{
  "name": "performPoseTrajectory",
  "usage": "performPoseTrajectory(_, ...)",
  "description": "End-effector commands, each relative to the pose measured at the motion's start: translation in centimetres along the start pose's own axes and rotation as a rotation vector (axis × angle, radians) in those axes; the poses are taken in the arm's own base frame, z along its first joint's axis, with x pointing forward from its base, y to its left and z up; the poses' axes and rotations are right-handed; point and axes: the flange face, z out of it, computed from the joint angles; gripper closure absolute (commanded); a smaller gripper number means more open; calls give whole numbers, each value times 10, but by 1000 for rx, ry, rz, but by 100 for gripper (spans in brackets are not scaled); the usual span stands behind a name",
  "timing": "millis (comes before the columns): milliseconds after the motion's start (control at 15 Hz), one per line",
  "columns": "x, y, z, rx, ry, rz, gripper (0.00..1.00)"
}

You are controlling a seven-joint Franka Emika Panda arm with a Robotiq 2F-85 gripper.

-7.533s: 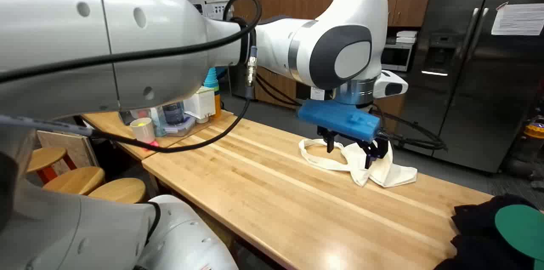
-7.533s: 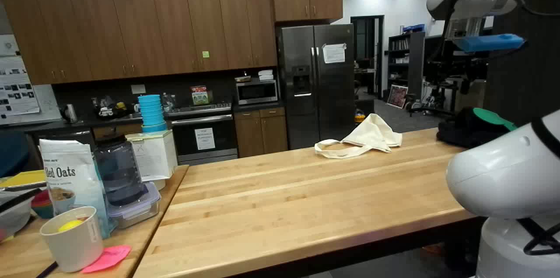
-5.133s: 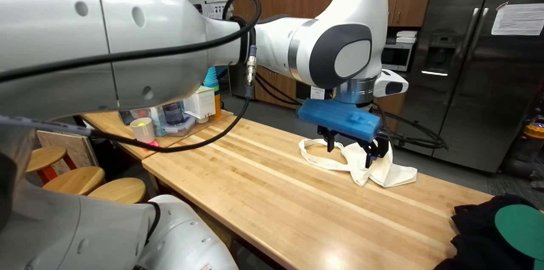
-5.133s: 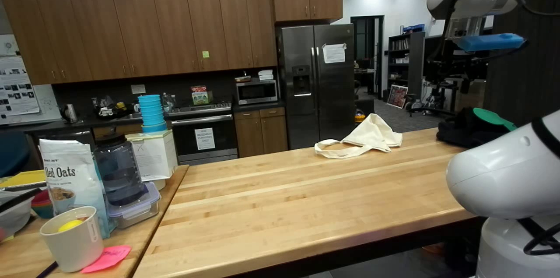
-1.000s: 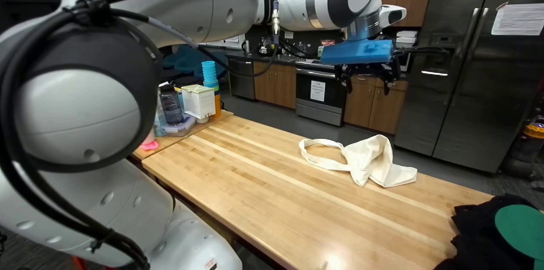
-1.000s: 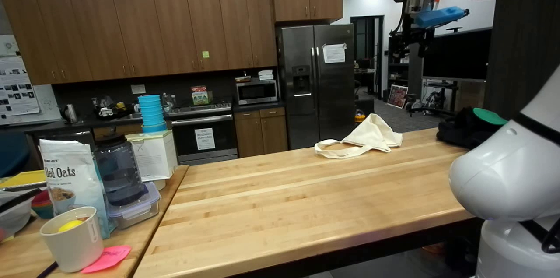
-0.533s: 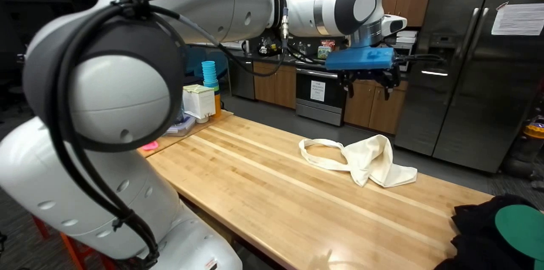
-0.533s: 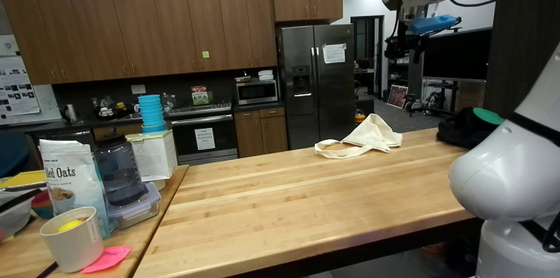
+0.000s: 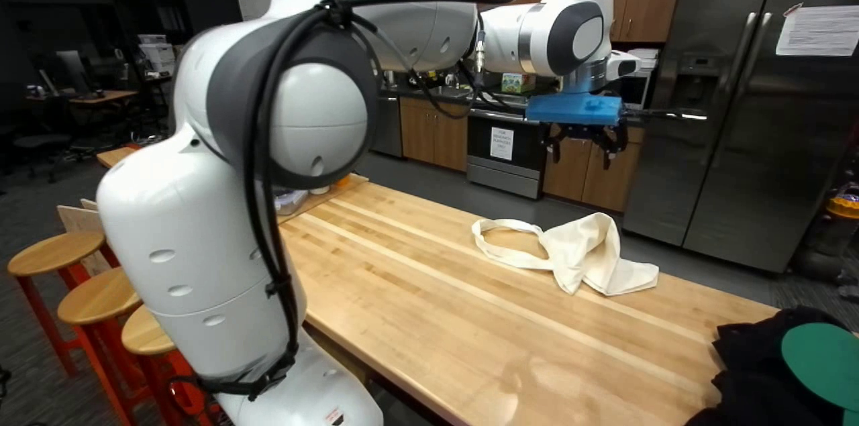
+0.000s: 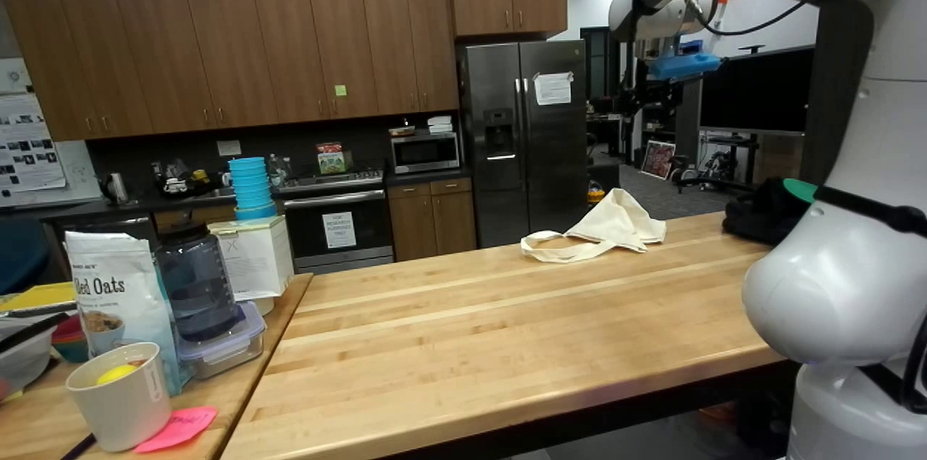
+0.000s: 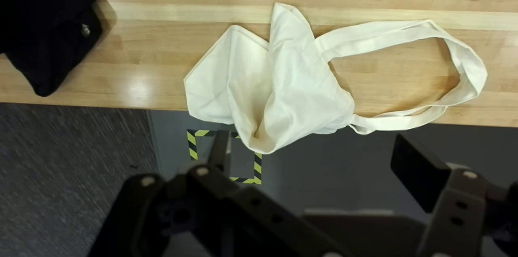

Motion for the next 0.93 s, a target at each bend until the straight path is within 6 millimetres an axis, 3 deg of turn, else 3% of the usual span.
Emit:
performPoseTrajectory(0,19,2,22,1,-32,7,0)
performPoseTrajectory(200,21,8,45,-3,-73,8,0)
performPoseTrajectory(267,16,1,41,-3,-63,0,0)
performPoseTrajectory(467,18,5,53,-6,-82,6,0)
performPoseTrajectory(867,22,5,52,-6,-66,8,0)
